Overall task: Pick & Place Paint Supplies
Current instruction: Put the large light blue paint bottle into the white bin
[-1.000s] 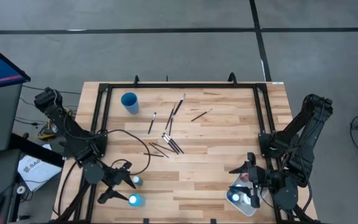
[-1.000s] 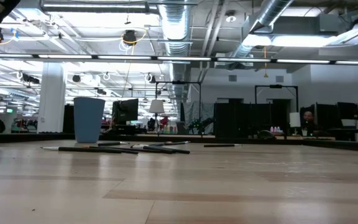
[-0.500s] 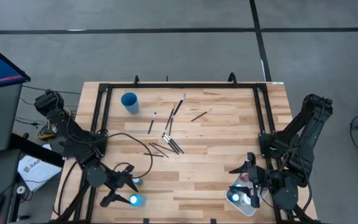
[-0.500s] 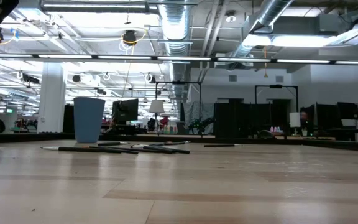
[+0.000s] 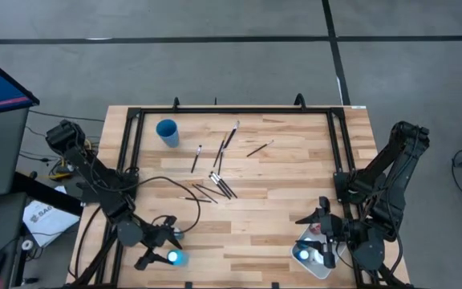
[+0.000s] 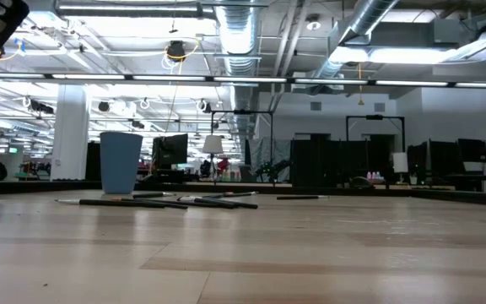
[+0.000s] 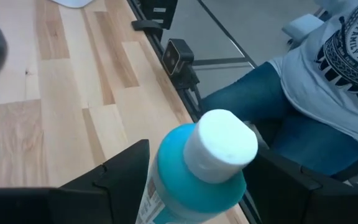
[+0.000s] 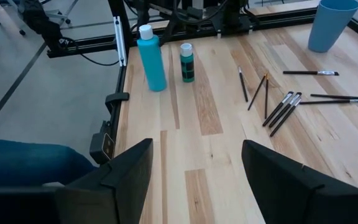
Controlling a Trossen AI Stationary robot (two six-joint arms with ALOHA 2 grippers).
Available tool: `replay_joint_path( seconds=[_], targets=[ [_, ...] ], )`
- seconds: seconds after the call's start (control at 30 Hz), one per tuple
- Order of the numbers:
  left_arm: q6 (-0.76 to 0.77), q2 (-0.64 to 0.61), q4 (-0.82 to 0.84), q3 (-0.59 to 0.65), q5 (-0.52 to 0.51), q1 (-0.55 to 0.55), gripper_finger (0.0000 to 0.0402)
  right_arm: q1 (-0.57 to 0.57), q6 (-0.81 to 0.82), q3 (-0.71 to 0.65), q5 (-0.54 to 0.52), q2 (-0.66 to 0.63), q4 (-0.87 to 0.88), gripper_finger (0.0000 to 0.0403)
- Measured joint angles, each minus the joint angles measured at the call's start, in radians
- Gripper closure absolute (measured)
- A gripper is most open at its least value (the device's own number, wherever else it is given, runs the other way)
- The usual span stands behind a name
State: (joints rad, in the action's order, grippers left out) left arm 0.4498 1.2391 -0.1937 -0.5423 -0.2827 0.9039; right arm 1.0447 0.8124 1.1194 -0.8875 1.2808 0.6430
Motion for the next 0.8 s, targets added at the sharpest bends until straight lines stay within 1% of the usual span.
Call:
replay_joint_path(
  seconds=[0.17, 0.23, 0.47, 0.53, 0.67, 0.8],
  targets=[
    [-0.016, 0.0, -0.004, 0.0, -0.016, 0.0, 0.0161, 0.0, 0.0, 0.0, 0.0, 0.0, 0.0, 0.0164],
    [-0.032, 0.0, -0.004, 0.0, -0.031, 0.0, 0.0169, 0.0, 0.0, 0.0, 0.0, 0.0, 0.0, 0.0164],
    [-0.078, 0.0, -0.01, 0.0, -0.043, -0.003, 0.0228, 0.0, 0.001, 0.0, 0.0, 0.0, 0.0, 0.0164],
    [-0.082, 0.0, -0.011, 0.0, -0.047, -0.003, 0.0238, 0.0, 0.001, 0.0, 0.0, 0.0, 0.0, 0.0164],
    [-0.087, -0.002, -0.015, -0.002, -0.085, -0.003, 0.0235, 0.0, 0.001, 0.0, 0.0, 0.0, 0.0, 0.0164],
    [-0.148, 0.0, -0.034, -0.001, -0.11, -0.01, 0.0239, 0.0, 0.001, 0.0, 0.0, 0.0, 0.001, 0.0164]
  ],
)
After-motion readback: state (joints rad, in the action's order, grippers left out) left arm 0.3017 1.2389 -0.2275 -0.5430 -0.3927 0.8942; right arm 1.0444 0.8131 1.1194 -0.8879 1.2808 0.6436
